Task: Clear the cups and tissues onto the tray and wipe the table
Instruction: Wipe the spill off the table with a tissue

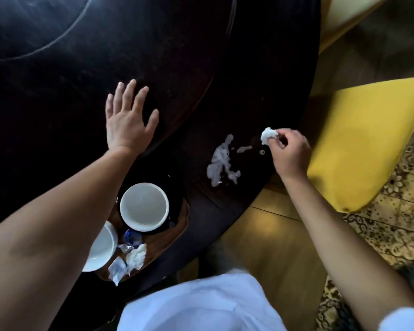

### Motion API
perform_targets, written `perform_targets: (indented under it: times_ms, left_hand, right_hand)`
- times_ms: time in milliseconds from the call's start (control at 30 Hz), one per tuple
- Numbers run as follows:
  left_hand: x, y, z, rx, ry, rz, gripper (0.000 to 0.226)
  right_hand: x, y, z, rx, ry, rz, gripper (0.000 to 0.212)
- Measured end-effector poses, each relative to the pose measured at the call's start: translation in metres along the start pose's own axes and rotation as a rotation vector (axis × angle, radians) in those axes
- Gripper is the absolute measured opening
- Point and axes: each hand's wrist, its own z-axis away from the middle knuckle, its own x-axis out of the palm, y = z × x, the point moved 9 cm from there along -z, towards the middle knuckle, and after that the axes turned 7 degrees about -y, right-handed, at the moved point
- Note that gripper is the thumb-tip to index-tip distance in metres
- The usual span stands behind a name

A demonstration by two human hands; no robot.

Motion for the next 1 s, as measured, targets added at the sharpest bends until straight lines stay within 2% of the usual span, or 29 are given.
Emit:
perform_targets:
  times_ms: [133, 267, 333, 433, 600, 767, 900, 1000]
  left_hand:
    - [0.002, 0.000, -0.001, 0.004, 0.045, -0.003, 0.063]
    - [0.004, -0.005, -0.001, 0.003, 0.065, 0.008, 0.062]
    - [0.003, -0.007, -0.001, 0.009, 0.079, 0.007, 0.062]
    - [0.003, -0.007, -0.001, 0.016, 0.082, 0.024, 0.062]
    - [0.003, -0.010, 0.000, 0.008, 0.075, 0.008, 0.063]
    - [0.003, -0.008, -0.001, 0.003, 0.069, 0.022, 0.064]
    - [0.004, -0.007, -0.003, 0.001, 0.070, 0.023, 0.065]
    - [0.004, -0.007, -0.003, -0.005, 0.066, 0.013, 0.064]
  right_hand:
    - [0.001, 0.002, -0.013, -0.015, 0.066, -0.008, 0.016]
    - [0.011, -0.003, -0.010, -0.080, 0.086, -0.002, 0.039]
    - [0.013, -0.012, -0.006, -0.113, 0.091, 0.083, 0.031]
    - [0.019, -0.014, 0.006, -0.086, 0.046, 0.182, 0.023]
    - [0.028, -0.010, 0.034, -0.084, -0.110, 0.102, 0.034]
    - [0.031, -0.010, 0.041, -0.089, -0.126, 0.091, 0.029]
    - [0.032, -0.011, 0.030, -0.058, -0.225, 0.136, 0.024]
    - [0.017, -0.029, 0.012, -0.093, -0.204, 0.036, 0.022]
